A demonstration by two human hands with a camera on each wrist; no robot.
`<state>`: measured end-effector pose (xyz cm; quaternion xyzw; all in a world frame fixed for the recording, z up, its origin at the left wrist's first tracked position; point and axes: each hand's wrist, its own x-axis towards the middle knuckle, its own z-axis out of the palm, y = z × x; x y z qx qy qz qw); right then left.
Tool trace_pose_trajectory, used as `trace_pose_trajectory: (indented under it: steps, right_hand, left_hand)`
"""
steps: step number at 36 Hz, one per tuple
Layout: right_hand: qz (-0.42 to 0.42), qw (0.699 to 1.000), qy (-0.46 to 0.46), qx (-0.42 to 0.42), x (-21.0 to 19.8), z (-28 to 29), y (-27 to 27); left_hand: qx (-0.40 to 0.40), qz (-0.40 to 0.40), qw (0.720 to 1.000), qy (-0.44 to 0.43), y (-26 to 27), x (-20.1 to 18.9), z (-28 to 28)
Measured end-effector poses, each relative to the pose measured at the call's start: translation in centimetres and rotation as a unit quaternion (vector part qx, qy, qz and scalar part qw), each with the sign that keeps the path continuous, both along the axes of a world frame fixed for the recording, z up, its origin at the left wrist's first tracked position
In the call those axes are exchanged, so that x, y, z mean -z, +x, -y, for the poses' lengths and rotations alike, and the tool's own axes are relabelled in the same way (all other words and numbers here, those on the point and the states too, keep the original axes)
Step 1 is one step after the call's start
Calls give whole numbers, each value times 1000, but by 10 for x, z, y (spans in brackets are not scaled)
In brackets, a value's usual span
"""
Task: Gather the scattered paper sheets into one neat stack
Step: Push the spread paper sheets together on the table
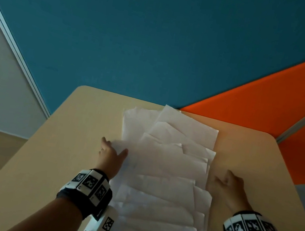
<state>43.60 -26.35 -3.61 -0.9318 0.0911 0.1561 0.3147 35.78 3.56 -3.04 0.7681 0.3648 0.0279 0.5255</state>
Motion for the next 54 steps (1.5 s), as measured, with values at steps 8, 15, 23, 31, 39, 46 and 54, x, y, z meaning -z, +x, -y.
trace_pose_trajectory:
  steps: [8, 15, 23, 31, 39, 46, 54]
  right_hand:
    - [60, 993, 101, -23, -1, -31, 16]
    - [-16, 979, 181, -92, 3, -41, 18]
    - [21, 962, 273, 22, 10, -39, 30]
    - [35, 983, 172, -56, 5, -36, 17]
    - [-35, 998, -45, -19, -7, -3, -36]
    - [-83, 996, 12, -34, -11, -34, -62]
    - [-116, 993, -25, -15, -25, 3, -111]
  left_hand:
    - [-18, 45, 995, -83, 31, 0, 15]
    - [28, 39, 998, -44, 35, 1, 10]
    - [28, 47, 997, -48, 42, 3, 1]
    - [82, 9, 994, -70, 38, -8, 5]
    - [177, -126, 972, 93, -24, -18, -8]
    - [173, -115, 978, 29, -41, -21, 24]
    - [222, -169, 950, 143, -92, -17, 7]
